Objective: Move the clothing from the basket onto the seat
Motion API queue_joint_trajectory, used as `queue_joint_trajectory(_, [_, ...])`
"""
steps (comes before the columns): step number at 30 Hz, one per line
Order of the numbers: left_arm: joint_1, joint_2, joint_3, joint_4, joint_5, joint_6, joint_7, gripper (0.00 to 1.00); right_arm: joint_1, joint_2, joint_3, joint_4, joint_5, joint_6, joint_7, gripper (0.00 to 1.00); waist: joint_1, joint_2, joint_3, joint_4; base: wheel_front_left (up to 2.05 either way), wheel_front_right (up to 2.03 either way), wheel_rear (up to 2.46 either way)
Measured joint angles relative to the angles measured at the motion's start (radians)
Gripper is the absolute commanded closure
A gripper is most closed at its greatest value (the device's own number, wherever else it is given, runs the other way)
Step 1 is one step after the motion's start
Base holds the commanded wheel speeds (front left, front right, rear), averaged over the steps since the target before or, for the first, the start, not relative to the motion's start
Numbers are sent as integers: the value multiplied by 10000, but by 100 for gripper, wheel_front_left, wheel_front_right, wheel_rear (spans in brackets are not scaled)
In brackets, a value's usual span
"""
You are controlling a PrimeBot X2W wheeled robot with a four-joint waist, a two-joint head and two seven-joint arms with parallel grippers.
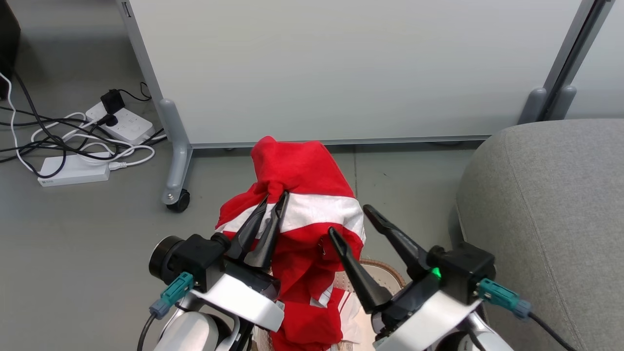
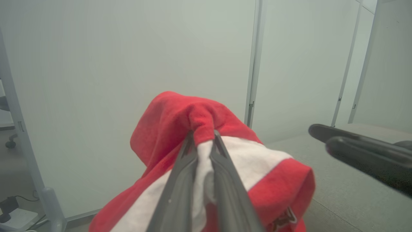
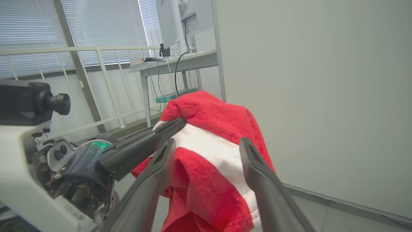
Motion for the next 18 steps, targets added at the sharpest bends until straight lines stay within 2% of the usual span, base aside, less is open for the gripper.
queue_joint_trajectory(6, [-38,-23,-144,77,-2,-4,-25,100,-871,-6,1198,1352,255,0,132,0,0,0,17,59,0,0,0])
queue_joint_trajectory(10, [-174,-52,-259,119,-21,-56,-67,100,-1496,0,1553,2510,167,0,-203,0,0,0,16,180,0,0,0])
queue_joint_trajectory(11, [-180,-58,-284,125,-25,-63,-73,100,-1620,2,1620,2763,130,2,-267,20,0,0,14,211,0,0,0])
queue_joint_trajectory(12, [-181,-63,-314,136,-38,-63,-86,100,-1701,-6,1639,2959,125,2,-422,65,0,0,13,243,0,0,0])
queue_joint_trajectory(13, [-181,-71,-328,144,-73,-63,-96,100,-1791,0,1649,3126,151,0,-569,100,1,0,13,271,0,0,0])
queue_joint_trajectory(18, [-181,-82,-422,159,-128,-86,-107,100,-2045,-2,1879,3670,441,2,-938,100,0,0,2,347,0,0,0])
